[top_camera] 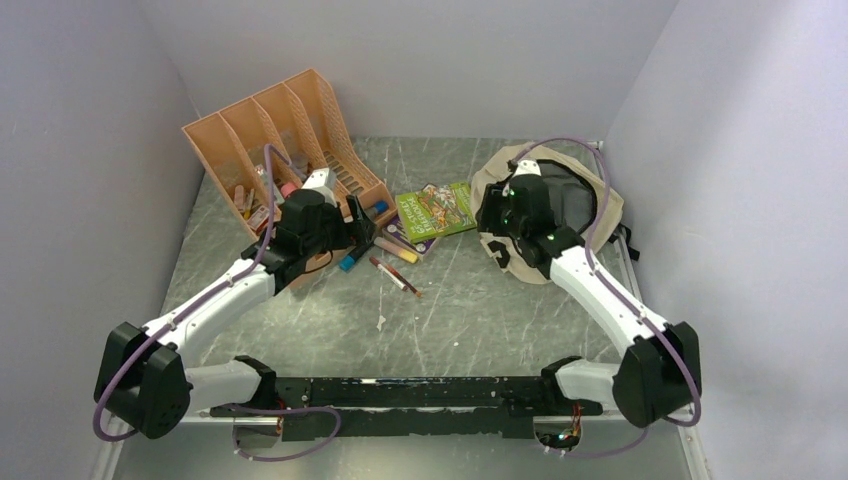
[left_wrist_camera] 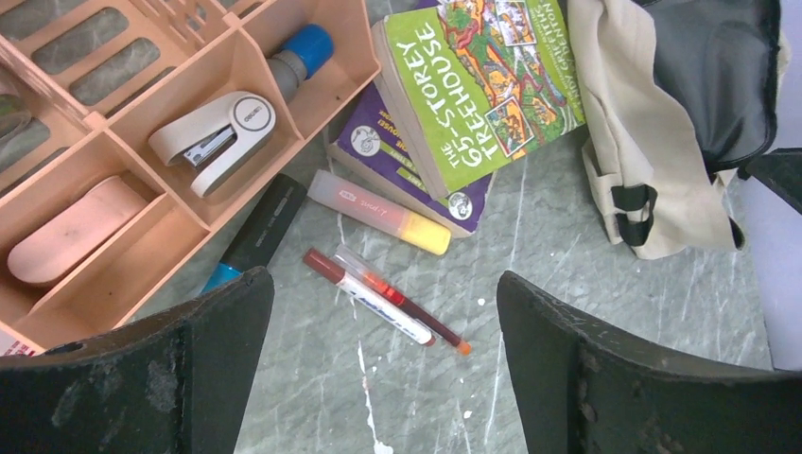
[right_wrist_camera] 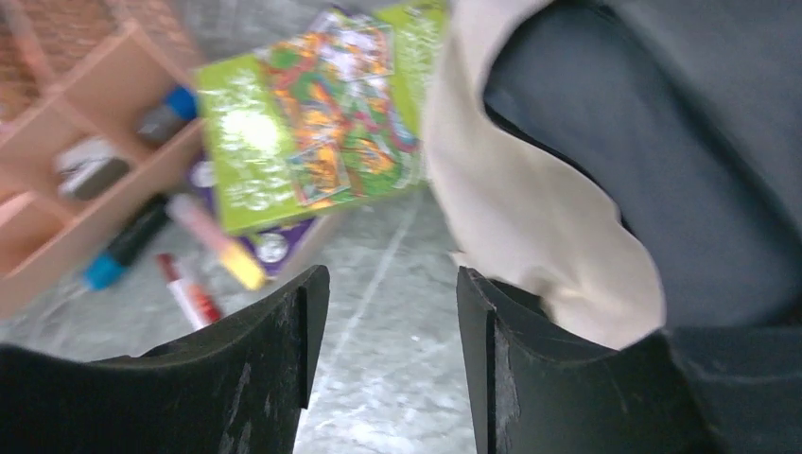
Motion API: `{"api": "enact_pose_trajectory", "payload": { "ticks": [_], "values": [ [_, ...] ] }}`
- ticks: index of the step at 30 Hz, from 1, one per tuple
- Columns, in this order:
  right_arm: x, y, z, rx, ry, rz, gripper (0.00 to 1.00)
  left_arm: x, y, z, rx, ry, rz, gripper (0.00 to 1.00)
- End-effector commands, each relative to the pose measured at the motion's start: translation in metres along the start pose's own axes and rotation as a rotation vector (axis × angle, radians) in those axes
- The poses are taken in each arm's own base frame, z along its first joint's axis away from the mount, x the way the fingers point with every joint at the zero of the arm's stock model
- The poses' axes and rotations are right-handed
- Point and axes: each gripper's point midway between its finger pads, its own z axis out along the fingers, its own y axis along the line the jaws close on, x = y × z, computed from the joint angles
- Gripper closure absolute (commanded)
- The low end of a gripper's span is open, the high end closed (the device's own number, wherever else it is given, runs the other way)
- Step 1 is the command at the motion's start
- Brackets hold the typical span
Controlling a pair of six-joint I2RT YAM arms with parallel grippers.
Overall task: Pack the student bag
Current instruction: Adjust the student bag at the center of the board.
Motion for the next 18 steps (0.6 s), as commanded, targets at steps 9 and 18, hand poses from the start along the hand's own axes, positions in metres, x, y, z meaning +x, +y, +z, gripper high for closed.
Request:
{"api": "enact_pose_trajectory", "payload": {
  "ticks": [9, 18],
  "values": [
    [0.021, 0.073, 0.024, -0.440, -0.238, -0.619, 0.38, -0.054, -0.031, -0.014, 0.088, -0.055, 0.106, 0.08],
    [0.053, 0.059, 0.048, -0.436, -0.295, -1.322, 0.34, -0.049, -0.003, -0.017, 0.040, -0.065, 0.156, 0.09]
  ]
}}
